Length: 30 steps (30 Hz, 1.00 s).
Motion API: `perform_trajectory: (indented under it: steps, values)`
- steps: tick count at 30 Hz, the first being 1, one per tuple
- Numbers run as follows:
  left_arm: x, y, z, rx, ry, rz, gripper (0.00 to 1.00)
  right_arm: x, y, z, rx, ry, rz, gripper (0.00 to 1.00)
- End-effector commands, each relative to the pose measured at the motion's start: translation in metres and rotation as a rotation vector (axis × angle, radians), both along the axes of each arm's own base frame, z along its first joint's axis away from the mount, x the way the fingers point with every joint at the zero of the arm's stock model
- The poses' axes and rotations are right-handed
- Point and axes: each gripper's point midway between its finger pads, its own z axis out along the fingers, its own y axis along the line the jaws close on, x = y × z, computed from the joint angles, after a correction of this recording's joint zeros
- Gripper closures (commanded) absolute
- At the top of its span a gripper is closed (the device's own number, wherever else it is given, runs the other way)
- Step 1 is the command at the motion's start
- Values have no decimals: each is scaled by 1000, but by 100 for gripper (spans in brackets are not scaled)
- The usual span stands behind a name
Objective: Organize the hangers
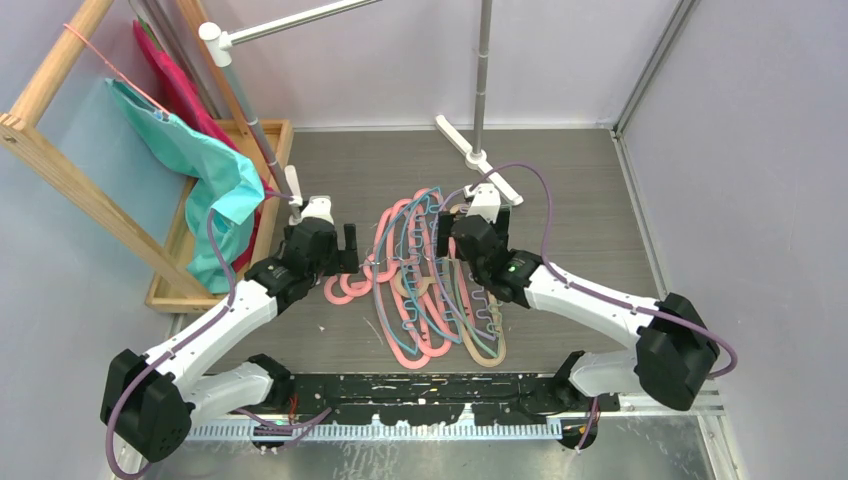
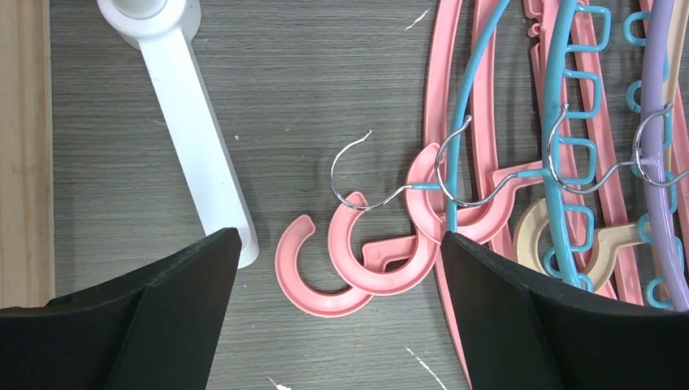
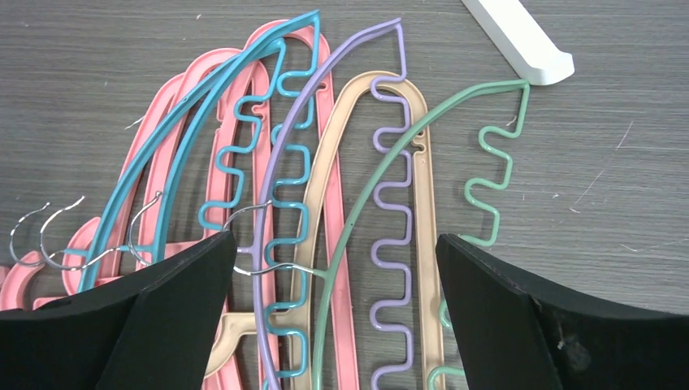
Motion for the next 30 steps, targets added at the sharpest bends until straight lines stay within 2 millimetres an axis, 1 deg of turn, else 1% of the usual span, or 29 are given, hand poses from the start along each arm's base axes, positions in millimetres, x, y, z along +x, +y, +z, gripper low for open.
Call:
perform_trajectory:
  steps: [1,7,12,14,15,17,18,19,23,24,26,30]
  values:
    - [4,2,10,6,-33,13,2,11,-2,18,0,-43,-69,0]
    - [3,5,9,13,-37,21,2,8,-10,17,-4,-67,-77,0]
    - [2,7,5,23,-30,27,2,-3,-5,14,-16,-111,57,0]
    - [2,7,3,23,-25,27,2,-7,-6,11,-12,-111,79,0]
    - [1,7,3,22,-23,29,2,-9,-7,8,-9,-99,78,4]
    - [0,7,3,22,-21,30,2,-14,-3,-1,-7,-50,96,15]
    - [0,8,3,23,-21,34,2,-18,-2,-8,-16,-18,103,20]
    - [0,9,2,22,-22,37,2,-23,-1,-17,-30,15,111,22]
    - [-2,10,-1,23,-20,43,2,-53,4,-49,-53,121,165,36]
    - [-2,11,-1,25,-18,46,2,-60,5,-55,-47,139,178,38]
    - [-3,12,-4,29,-13,51,2,-73,5,-67,-34,175,204,39]
    - [-4,12,-7,23,-9,57,2,-88,3,-83,-9,232,228,40]
